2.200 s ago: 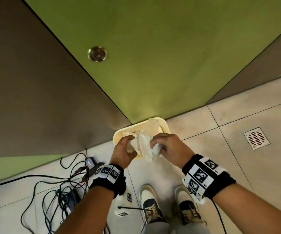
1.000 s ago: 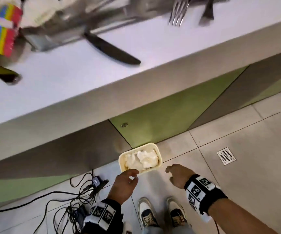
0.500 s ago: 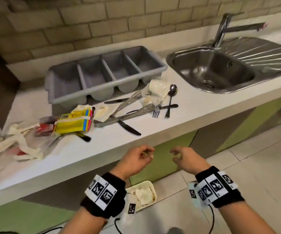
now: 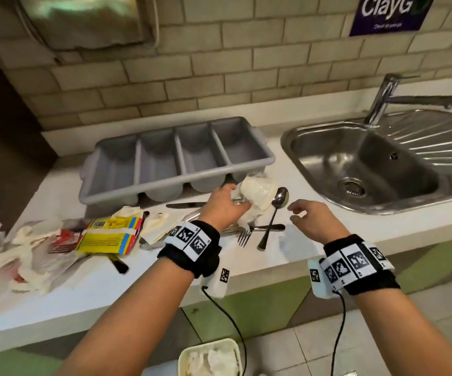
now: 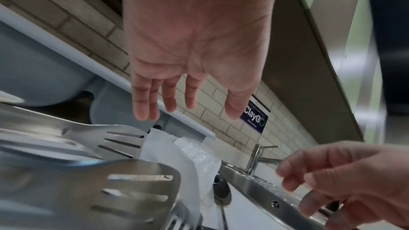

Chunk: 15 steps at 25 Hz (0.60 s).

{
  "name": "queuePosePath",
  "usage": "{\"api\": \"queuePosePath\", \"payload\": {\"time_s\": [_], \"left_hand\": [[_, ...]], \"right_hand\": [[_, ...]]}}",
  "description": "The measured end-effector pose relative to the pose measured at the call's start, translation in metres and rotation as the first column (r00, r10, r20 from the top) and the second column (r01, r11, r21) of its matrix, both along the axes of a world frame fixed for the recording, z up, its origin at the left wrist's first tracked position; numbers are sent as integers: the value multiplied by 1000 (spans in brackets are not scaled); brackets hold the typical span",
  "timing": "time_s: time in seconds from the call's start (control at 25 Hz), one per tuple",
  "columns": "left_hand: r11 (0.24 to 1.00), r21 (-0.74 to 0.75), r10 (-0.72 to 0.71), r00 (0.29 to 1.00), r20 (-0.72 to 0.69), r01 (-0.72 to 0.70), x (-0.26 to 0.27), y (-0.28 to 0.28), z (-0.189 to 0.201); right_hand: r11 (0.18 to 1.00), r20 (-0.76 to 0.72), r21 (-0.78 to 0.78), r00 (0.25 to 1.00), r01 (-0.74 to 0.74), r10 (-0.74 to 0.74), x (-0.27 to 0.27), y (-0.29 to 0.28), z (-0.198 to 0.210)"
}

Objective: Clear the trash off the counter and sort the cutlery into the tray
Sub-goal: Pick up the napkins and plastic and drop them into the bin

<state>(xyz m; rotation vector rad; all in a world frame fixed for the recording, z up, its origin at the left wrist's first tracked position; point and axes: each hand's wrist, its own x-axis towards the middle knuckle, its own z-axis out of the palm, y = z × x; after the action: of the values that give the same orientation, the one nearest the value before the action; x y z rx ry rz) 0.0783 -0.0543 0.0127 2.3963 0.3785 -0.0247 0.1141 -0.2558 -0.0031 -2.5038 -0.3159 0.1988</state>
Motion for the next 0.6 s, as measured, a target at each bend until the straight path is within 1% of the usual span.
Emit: {"api": "queuePosePath", "payload": {"time_s": [0.12, 0.2, 0.28, 0.36, 0.44, 0.6], "left_hand": [[996, 93, 4, 992, -126, 8, 34, -14, -8], [987, 162, 25, 964, -265, 19, 45, -19, -19], [982, 187, 50, 933, -355, 18, 55, -23, -27], [985, 169, 48, 923, -382, 19, 62, -24, -28], [986, 168, 52, 920, -388, 15, 71, -24, -29], [968, 252, 101, 924, -368, -6, 79, -24, -30]], "right_hand": [[1000, 9, -27, 1000, -15, 15, 44, 1, 4], [996, -1, -72, 999, -43, 43, 66, 6, 3], [988, -38, -138, 997, -69, 64, 87, 16, 0], [964, -76, -246, 993, -105, 88, 101, 26, -1], [937, -106, -320, 988, -141, 112, 109, 35, -2], [935, -147, -311, 980, -172, 132, 120, 49, -4]]}}
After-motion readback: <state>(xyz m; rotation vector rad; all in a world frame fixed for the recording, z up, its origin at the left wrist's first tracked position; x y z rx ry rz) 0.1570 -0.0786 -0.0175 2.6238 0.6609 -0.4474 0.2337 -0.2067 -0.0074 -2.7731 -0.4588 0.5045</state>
